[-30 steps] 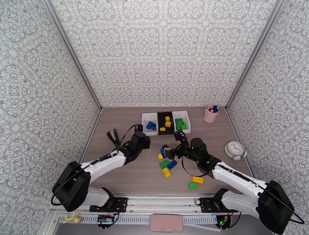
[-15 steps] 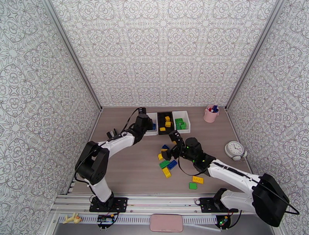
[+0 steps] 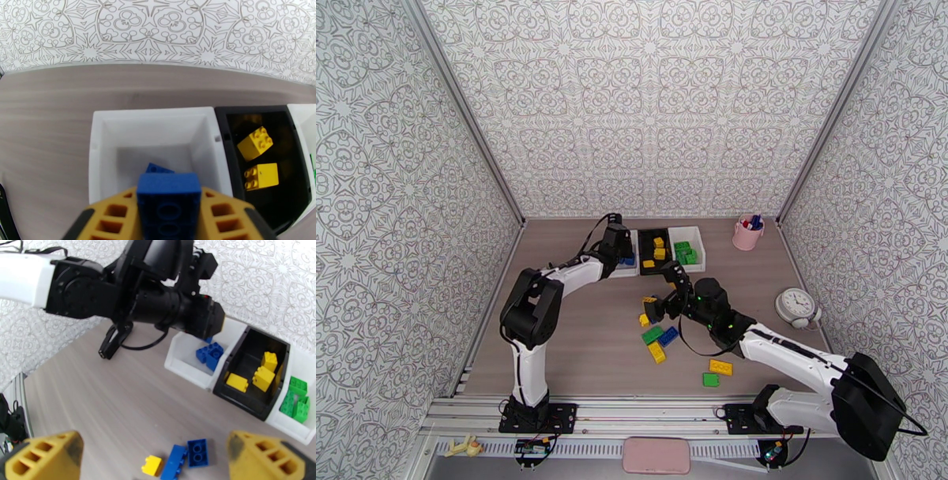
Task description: Sort the legos into containers by color
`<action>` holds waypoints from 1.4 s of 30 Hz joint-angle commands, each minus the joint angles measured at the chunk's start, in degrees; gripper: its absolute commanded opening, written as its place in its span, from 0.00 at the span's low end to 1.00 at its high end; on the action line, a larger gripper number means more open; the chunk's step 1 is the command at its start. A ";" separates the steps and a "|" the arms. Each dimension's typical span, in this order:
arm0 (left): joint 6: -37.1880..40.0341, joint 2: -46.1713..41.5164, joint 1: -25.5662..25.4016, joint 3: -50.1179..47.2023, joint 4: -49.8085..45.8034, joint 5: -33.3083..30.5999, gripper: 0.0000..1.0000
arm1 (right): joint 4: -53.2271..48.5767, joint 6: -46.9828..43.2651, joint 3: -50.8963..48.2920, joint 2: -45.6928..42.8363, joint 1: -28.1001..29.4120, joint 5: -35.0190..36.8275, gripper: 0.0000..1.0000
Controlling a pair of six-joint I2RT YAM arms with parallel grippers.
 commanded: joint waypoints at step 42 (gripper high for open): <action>21.57 -75.61 -15.50 -47.82 -20.86 14.73 1.00 | -29.00 0.75 23.12 24.70 0.49 15.16 1.00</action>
